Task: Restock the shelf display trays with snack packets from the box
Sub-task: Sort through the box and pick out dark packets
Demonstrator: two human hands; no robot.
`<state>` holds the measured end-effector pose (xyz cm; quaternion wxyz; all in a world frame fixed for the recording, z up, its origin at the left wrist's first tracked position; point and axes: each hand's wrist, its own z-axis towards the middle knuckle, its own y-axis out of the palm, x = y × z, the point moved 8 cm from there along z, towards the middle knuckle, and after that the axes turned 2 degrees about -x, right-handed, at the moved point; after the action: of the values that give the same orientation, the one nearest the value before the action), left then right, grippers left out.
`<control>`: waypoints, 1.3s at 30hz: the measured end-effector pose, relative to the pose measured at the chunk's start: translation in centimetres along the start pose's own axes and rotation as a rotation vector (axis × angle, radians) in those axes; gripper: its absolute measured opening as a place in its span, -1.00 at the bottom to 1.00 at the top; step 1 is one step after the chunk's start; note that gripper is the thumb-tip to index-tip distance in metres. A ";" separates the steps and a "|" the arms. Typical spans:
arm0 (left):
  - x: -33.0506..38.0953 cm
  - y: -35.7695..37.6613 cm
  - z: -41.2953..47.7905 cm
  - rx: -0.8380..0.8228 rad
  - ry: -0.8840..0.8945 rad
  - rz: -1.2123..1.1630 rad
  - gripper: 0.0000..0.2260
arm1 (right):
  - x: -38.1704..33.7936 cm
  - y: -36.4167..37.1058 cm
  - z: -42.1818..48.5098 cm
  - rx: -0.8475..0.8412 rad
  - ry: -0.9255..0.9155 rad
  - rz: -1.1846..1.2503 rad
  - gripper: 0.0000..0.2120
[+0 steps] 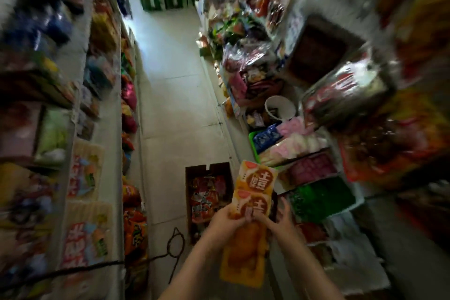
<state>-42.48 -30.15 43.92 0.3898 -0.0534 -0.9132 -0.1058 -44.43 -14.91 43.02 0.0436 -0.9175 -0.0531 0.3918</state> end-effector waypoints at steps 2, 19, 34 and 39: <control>2.6 3.6 -2.5 -0.065 0.039 -0.014 -0.73 | -1.1 -2.8 -4.2 -0.028 -0.008 0.073 0.03; 6.7 22.4 -10.3 -0.366 0.046 -0.066 -0.83 | -0.1 -18.7 -21.3 0.264 -0.237 0.559 -0.83; -4.2 26.8 -9.5 -0.482 -0.180 0.060 -0.68 | 13.4 -24.7 -25.2 0.621 -0.088 0.595 -0.64; -9.0 29.9 -12.2 -0.484 -0.196 0.155 -0.78 | 17.3 -25.9 -27.7 0.448 0.042 0.205 -0.48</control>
<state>-22.32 -4.12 50.16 0.2825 -0.2248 -0.8879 -0.2852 -14.17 11.92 52.87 0.2071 -0.8933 0.1296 0.3772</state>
